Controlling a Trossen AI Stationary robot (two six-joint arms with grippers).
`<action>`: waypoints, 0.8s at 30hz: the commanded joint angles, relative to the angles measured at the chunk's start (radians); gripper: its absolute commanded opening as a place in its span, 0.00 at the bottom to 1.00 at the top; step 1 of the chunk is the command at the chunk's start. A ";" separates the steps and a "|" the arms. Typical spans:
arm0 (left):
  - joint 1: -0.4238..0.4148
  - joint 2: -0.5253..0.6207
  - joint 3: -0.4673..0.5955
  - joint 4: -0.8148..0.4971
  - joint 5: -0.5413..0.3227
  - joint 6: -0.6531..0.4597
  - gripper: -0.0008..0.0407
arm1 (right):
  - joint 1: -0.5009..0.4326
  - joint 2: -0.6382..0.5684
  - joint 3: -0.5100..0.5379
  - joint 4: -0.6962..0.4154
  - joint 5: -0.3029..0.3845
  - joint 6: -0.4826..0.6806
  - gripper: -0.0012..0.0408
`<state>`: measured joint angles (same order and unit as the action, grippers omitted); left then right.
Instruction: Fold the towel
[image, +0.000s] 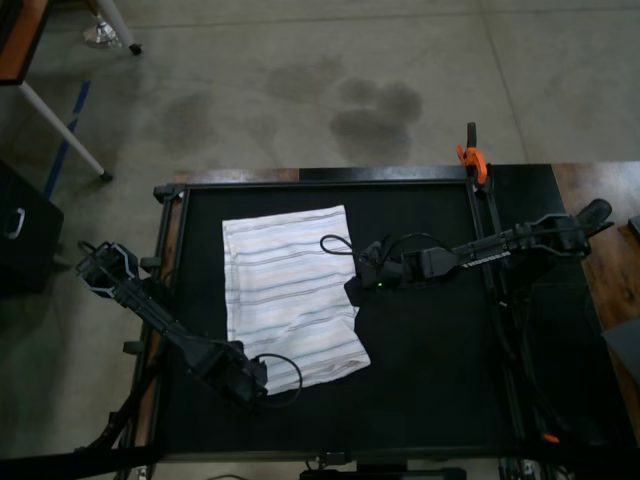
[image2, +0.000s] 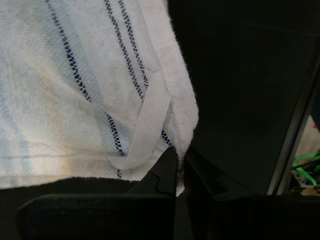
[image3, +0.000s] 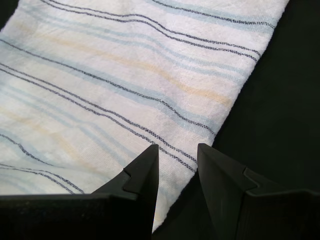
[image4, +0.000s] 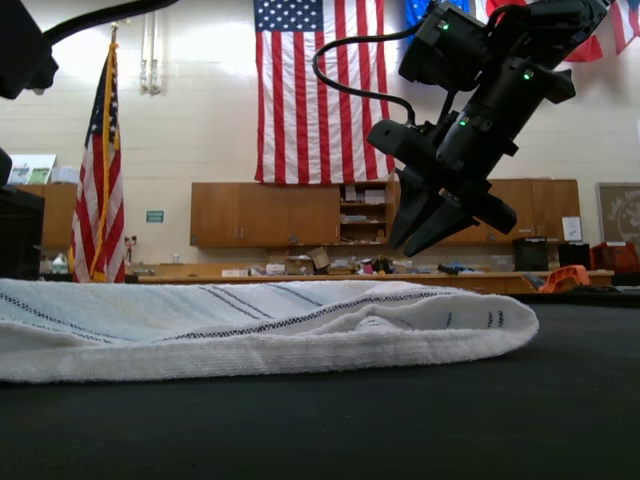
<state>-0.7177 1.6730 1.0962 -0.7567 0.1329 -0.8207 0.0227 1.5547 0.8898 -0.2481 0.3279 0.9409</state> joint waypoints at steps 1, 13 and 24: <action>0.000 0.013 -0.008 0.004 0.015 -0.002 0.02 | 0.000 0.000 0.000 -0.008 0.000 0.000 0.27; 0.000 0.030 -0.097 0.132 0.069 -0.014 0.02 | 0.000 0.000 0.000 -0.010 0.000 0.000 0.27; 0.000 0.031 -0.156 0.165 0.069 -0.032 0.11 | 0.000 0.000 0.000 -0.009 -0.001 0.000 0.27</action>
<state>-0.7174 1.7012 0.9428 -0.5907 0.2066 -0.8566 0.0231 1.5547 0.8894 -0.2577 0.3275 0.9409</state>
